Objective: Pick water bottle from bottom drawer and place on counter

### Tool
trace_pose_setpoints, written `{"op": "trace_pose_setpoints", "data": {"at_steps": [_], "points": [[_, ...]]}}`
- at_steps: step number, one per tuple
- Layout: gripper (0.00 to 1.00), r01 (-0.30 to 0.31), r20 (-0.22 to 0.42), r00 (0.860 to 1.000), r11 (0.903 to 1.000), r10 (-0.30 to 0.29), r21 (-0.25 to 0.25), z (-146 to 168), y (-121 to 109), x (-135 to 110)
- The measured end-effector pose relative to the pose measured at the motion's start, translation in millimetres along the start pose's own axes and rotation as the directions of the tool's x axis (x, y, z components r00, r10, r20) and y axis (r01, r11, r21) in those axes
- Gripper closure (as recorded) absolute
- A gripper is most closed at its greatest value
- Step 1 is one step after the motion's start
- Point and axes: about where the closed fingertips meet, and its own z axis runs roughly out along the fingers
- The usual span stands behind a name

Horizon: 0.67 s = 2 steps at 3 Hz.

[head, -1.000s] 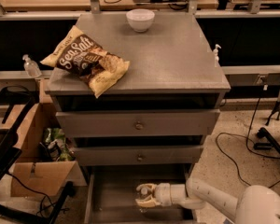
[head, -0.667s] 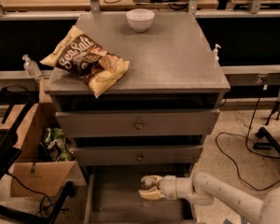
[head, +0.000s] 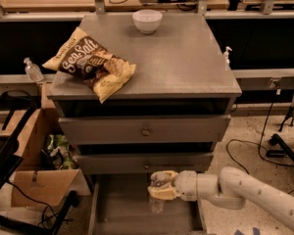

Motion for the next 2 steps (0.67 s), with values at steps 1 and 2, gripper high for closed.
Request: {"op": "trace_pose_setpoints", "data": {"at_steps": [1,2], "points": [[1.0,0.026,-0.007,1.0,0.9975,-0.025,0.065,-44.0,27.7,-105.3],[1.0,0.064,-0.045,0.997,0.9914,-0.06,0.114,-69.6,35.5,-166.9]]}}
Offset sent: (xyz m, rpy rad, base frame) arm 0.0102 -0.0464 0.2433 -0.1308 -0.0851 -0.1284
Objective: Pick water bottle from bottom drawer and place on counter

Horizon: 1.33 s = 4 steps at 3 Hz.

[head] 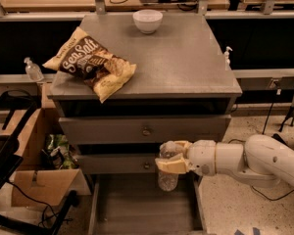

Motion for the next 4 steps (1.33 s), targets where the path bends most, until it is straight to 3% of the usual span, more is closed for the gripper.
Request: {"op": "trace_pose_setpoints", "data": {"at_steps": [2,3,4], "points": [[1.0,-0.037,0.018,0.999,0.999,0.037,0.026,-4.0,-14.2,-20.0],[1.0,-0.062,0.041,0.997,0.9965,0.06,0.056,-37.3,-27.4,-82.1],[1.0,-0.037,0.038,0.999,0.9949,0.033,0.094,-76.0,-29.5,-169.4]]}}
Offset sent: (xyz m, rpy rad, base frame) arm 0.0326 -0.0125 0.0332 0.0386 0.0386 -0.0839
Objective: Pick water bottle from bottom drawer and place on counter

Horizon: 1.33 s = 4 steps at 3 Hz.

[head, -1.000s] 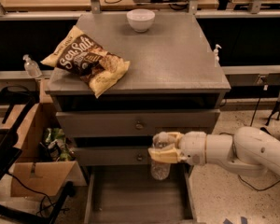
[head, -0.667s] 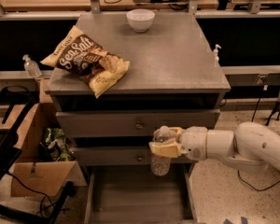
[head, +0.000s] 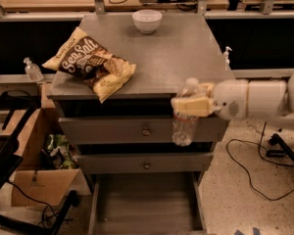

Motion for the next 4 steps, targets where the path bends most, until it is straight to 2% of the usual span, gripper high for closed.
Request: {"op": "trace_pose_setpoints", "data": {"at_steps": [1,2,3,4], "points": [[1.0,0.054,0.007,0.998,0.9975,-0.055,0.044,-29.1,-1.8,-86.7],[1.0,0.122,0.004,0.992,0.991,-0.122,0.055,-29.8,-34.0,-159.3],[1.0,0.132,0.003,0.991,0.9906,-0.132,0.037,-9.5,-74.8,-181.5],[1.0,0.12,0.04,0.992,0.9913,-0.122,0.055,8.6,-141.1,-190.2]]}}
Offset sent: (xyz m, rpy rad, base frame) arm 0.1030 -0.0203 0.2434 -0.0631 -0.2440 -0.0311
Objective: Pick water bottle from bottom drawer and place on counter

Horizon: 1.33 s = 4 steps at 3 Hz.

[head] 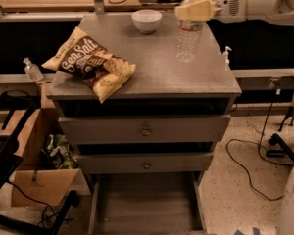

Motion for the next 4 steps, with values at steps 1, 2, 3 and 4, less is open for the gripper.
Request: {"op": "trace_pose_setpoints", "data": {"at_steps": [1,2,3,4], "points": [[1.0,-0.005,0.048,0.999,0.9991,0.003,0.041,-5.2,-37.0,-2.6],[1.0,-0.028,0.062,0.998,0.996,0.023,0.085,-16.4,-66.9,15.3],[1.0,-0.085,0.052,0.996,0.989,0.079,0.121,-29.5,-90.7,47.2],[1.0,-0.138,0.046,0.99,0.9814,0.132,0.134,-34.1,-106.2,79.3]]}}
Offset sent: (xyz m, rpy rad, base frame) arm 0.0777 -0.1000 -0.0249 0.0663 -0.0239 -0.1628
